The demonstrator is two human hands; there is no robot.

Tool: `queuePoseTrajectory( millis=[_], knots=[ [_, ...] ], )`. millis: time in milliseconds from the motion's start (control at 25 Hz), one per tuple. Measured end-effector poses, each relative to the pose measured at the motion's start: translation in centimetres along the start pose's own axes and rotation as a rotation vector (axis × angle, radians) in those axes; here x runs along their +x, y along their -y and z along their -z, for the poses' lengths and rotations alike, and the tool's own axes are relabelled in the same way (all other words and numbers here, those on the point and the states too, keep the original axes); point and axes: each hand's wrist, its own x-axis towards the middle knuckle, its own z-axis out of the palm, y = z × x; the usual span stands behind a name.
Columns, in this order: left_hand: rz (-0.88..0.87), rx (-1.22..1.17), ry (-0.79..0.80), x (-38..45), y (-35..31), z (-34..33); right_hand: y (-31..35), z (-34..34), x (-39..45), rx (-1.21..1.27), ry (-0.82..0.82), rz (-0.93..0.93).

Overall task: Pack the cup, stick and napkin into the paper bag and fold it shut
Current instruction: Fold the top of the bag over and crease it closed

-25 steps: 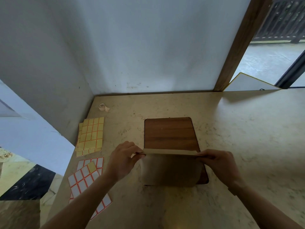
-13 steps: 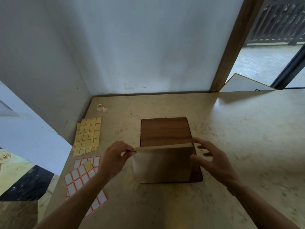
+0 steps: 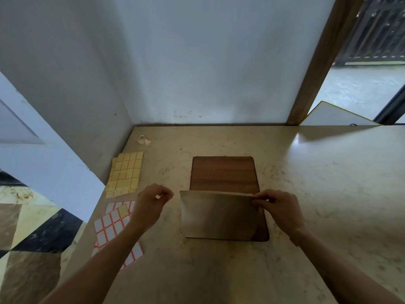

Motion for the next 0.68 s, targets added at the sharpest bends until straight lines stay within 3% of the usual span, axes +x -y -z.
queuePoseTrajectory(
  millis=[120,280,480,680],
  knots=[
    [0.041,-0.064,0.004,-0.2,0.0,0.4,0.3,0.1,0.2,0.059,0.013,0.002],
    [-0.001,-0.114,0.178,-0.2,-1.7,-0.1,0.1,0.1,0.3,0.063,0.037,-0.011],
    [0.058,-0.056,0.036,-0.3,-1.4,-1.5,0.1,0.2,0.1,0.054,0.047,-0.017],
    [0.034,-0.067,0.033,-0.7,-1.1,-1.4,0.7,-0.1,-0.1,0.028,0.026,-0.016]
  ],
)
